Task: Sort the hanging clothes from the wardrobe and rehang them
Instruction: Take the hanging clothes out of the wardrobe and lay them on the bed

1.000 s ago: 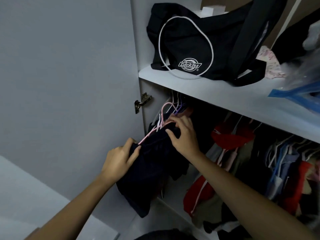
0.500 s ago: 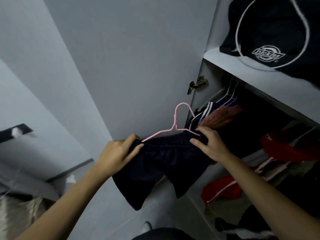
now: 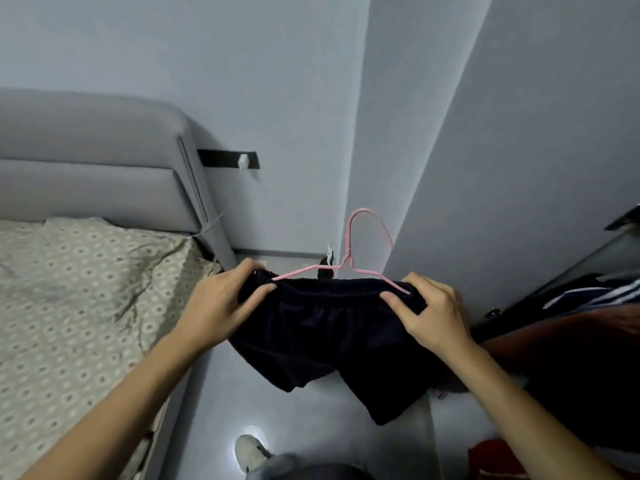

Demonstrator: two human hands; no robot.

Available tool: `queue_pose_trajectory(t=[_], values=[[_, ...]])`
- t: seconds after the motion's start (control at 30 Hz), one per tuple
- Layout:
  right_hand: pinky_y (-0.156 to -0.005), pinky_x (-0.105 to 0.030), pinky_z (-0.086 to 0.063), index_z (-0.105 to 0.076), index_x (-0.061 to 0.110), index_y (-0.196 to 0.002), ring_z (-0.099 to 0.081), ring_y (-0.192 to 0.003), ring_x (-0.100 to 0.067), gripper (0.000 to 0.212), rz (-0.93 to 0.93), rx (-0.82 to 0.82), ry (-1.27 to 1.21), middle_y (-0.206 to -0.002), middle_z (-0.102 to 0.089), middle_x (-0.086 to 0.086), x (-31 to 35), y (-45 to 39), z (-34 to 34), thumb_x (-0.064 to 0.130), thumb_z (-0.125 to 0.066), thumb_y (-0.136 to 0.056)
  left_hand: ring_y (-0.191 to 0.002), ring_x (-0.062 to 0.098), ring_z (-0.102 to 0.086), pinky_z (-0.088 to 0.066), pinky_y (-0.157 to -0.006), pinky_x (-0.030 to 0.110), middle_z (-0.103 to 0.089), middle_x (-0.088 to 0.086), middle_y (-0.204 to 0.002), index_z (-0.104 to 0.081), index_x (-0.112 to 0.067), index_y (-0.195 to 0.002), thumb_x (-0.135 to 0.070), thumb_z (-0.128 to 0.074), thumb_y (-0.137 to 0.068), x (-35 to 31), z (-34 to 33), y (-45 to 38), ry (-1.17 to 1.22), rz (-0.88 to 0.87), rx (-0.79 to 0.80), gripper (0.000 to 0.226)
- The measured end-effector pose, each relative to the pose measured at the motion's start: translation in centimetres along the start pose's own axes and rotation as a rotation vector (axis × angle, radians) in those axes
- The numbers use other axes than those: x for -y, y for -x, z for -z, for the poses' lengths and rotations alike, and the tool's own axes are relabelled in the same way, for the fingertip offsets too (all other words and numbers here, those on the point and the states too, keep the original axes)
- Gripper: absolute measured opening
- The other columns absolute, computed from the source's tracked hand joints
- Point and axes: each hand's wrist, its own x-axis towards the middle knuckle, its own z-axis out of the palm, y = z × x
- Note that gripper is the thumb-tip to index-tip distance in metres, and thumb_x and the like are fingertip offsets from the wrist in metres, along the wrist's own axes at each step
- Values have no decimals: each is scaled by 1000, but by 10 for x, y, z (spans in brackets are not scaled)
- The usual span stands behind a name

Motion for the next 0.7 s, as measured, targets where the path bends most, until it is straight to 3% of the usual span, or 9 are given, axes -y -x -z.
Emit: queue_pose_trajectory(t=[0.13,0.27,0.43,0.7], values=[[-53,-36,-46,-63,18,-78,-52,-57,-18,54,62,85,-42,-63,-54,8,47,-37,-60,69,-56,-95,-79,20,-59,-28,-60,25,-68,0,-79,-59,-19,-100,-62,-41,-103,52,32,41,-7,120,-60,47],[-55,-32,-43,-66,20,-81,-50,-57,-12,52,130,169,-97,-64,-51,15,97,-64,-112,69,-53,-95,-79,23,-67,-47,-61,38,-68,-1,-82,-58,-21,-102,-63,-39,-103,104,58,80,-20,244,-73,46],[-56,-36,-46,-62,19,-77,-47,-58,-11,55,219,234,-124,-63,-49,12,163,-93,-182,69,-50,-97,-77,25,-68,-48,-59,39,-70,-1,-81,-58,-21,-102,-68,-35,-103,165,91,129,-34,365,-151,52],[-55,-33,-44,-61,18,-75,-49,-57,-11,57,419,389,-209,-61,-52,9,273,-131,-291,69,-48,-98,-74,15,-66,-49,-62,37,-67,-12,-82,-56,-29,-103,-66,-40,-102,226,150,216,-94,625,-272,40]])
